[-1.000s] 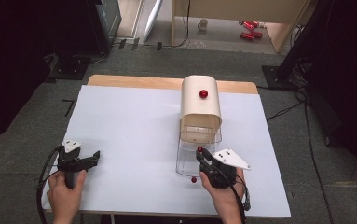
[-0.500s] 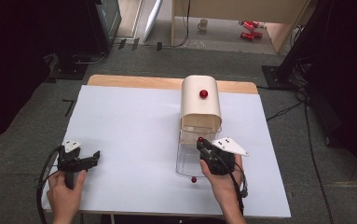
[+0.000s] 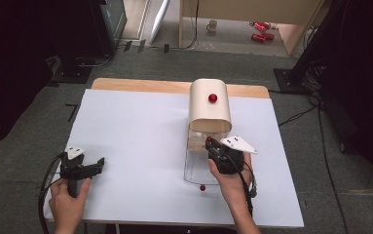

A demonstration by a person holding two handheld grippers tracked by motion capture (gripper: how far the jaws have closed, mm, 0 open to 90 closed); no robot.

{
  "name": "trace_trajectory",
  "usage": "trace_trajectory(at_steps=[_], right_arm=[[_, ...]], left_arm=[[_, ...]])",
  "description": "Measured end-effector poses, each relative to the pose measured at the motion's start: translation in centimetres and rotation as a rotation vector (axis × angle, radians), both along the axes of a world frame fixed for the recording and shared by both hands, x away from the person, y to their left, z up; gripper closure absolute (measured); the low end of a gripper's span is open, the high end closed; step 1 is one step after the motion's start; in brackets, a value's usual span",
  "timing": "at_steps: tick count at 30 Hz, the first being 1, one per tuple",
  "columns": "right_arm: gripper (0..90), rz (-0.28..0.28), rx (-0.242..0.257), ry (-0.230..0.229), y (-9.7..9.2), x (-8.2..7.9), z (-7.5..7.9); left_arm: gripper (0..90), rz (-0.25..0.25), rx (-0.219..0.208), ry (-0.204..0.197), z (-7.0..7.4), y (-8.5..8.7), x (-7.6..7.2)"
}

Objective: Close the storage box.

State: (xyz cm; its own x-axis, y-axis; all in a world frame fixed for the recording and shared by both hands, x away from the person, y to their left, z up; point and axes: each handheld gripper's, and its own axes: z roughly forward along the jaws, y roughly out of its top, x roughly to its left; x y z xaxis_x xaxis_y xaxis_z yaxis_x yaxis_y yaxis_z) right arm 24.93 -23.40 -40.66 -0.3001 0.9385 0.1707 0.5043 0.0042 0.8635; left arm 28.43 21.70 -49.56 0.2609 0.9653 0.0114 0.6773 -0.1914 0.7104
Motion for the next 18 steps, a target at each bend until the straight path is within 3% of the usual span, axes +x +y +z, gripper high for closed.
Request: trace_trajectory(at_steps=[8, 9, 11, 18], right_arm=[[74.5, 0.003, -0.004, 0.002, 0.0, 0.1, 0.0], [66.9, 0.015, -0.002, 0.013, 0.0, -0.1, -0.1], [62.7, 0.02, -0.005, 0.017, 0.0, -0.3, -0.3], [55.2, 0.05, 0.003, 0.039, 0.1, -2.1, -1.0]], left_arm=[[15.6, 0.0, -0.001, 0.0, 0.0, 0.0, 0.0], [15.6, 0.0, 0.0, 0.0, 0.0, 0.0, 0.0], [15.6, 0.0, -0.001, 0.0, 0.0, 0.0, 0.0], [15.6, 0.0, -0.001, 0.0, 0.0, 0.0, 0.0]])
